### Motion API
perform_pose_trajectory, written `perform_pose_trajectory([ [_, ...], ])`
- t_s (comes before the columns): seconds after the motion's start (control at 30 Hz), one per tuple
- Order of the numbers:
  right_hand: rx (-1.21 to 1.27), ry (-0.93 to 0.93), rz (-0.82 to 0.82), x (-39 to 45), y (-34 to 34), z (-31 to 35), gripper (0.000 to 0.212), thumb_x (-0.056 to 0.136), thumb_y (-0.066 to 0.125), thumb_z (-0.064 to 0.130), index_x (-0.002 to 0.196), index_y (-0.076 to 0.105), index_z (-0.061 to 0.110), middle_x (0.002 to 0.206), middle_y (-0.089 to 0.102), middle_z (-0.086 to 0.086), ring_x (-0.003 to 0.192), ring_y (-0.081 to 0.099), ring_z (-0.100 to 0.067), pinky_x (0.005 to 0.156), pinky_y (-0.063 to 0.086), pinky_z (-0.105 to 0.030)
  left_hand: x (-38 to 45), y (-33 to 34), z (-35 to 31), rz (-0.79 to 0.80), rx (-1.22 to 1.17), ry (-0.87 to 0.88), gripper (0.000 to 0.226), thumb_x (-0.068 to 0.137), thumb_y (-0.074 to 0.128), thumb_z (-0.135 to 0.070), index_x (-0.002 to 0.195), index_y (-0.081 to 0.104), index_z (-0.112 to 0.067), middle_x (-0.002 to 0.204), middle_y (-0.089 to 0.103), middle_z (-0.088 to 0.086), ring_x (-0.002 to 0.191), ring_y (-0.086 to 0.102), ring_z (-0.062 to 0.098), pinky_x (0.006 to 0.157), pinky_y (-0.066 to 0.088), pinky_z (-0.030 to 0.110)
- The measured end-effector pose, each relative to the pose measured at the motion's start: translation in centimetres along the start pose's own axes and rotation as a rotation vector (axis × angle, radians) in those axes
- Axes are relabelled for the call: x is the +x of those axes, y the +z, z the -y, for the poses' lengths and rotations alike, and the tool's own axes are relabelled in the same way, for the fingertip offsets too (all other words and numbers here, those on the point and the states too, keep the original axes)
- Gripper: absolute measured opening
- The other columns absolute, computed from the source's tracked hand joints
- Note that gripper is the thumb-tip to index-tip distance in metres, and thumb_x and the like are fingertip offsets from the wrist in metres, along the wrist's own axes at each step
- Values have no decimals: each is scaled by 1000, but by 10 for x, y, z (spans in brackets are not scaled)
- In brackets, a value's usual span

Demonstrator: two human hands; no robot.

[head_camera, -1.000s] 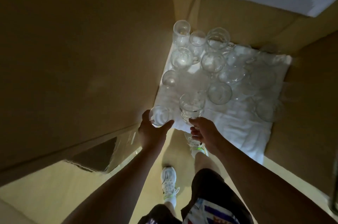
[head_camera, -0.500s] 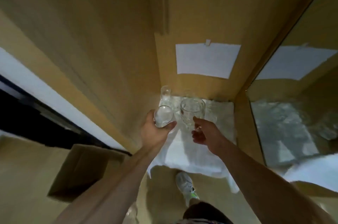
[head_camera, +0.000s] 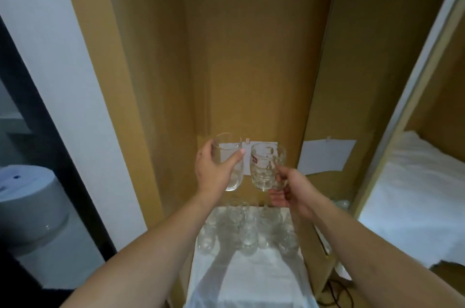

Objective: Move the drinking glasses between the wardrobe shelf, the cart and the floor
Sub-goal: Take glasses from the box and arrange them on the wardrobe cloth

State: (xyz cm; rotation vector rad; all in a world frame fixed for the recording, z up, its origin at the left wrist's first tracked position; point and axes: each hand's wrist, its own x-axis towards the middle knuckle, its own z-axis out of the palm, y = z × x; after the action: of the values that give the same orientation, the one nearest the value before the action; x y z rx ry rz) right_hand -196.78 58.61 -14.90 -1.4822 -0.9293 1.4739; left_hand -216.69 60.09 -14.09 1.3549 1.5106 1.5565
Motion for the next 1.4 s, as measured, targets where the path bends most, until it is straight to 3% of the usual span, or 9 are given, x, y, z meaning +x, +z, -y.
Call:
perform_pose_trajectory([
  [0.23, 14, -53, -98, -52, -38, 14, 37, 99, 48, 47, 77, 53, 17, 79, 65, -18, 53, 59, -23, 65, 60, -36, -33, 12, -43, 57, -193, 22, 74, 73, 84, -58, 134, 53, -29, 131, 62, -7, 118, 59, 10, 91, 46, 26],
  [0.4, 21, -88, -130, -76, -71, 12, 45, 99, 48, 46, 63, 45, 20, 74, 68, -19, 57, 56, -25, 61, 56, -31, -57, 32, -65, 83, -249, 33, 55, 70, 76, -66, 113, 58, -37, 110, 69, -10, 104, 65, 14, 96, 54, 52],
  [0.6, 12, -103, -127, -106, -132, 8, 49, 97, 51, 39, 53, 41, 21, 71, 54, -18, 49, 36, -19, 49, 32, -25, -97, 83, -86, 147, -231, 60, 35, 72, 73, -67, 96, 57, -47, 94, 70, -15, 97, 67, 12, 94, 55, 52],
  [0.7, -27, -98, -136, -123, -171, 1, 49, 94, 53, 38, 50, 41, 22, 70, 55, -18, 51, 38, -22, 51, 34, -26, -125, 112, -94, 160, -216, 32, 43, 69, 70, -72, 99, 53, -45, 97, 67, -12, 97, 67, 15, 93, 55, 53],
  [0.83, -19, -77, -164, -147, -223, -12, 42, 91, 56, 38, 55, 43, 20, 67, 57, -19, 48, 38, -22, 51, 34, -26, -161, 151, -105, 177, -217, 44, 27, 64, 71, -72, 87, 57, -67, 90, 69, -11, 89, 68, 14, 91, 56, 52],
  [0.97, -22, -62, -206, -167, -269, -26, 42, 90, 57, 41, 56, 45, 19, 67, 63, -20, 43, 44, -22, 48, 42, -24, -195, 187, -114, 221, -223, 25, 39, 68, 74, -69, 91, 62, -40, 82, 72, -4, 80, 68, 20, 86, 56, 57],
  [1.17, 36, -26, -266, -193, -336, -41, 44, 88, 58, 41, 52, 42, 20, 60, 56, -14, 39, 37, -18, 44, 37, -21, -239, 240, -132, 290, -243, -5, 42, 68, 76, -70, 85, 60, -35, 75, 61, 4, 70, 55, 37, 65, 51, 52],
  [1.3, 69, -18, -329, -209, -376, -45, 45, 85, 59, 41, 50, 41, 21, 66, 52, -15, 42, 32, -17, 48, 32, -23, -262, 275, -143, 308, -188, 35, 41, 70, 71, -73, 89, 61, -38, 88, 69, -2, 82, 67, 28, 78, 58, 55],
  [1.4, 65, -7, -372, -215, -401, -50, 44, 87, 59, 44, 53, 44, 21, 66, 60, -17, 44, 41, -20, 51, 43, -26, -277, 297, -148, 342, -193, 29, 48, 69, 71, -73, 94, 61, -34, 100, 70, 7, 89, 67, 35, 82, 56, 58],
])
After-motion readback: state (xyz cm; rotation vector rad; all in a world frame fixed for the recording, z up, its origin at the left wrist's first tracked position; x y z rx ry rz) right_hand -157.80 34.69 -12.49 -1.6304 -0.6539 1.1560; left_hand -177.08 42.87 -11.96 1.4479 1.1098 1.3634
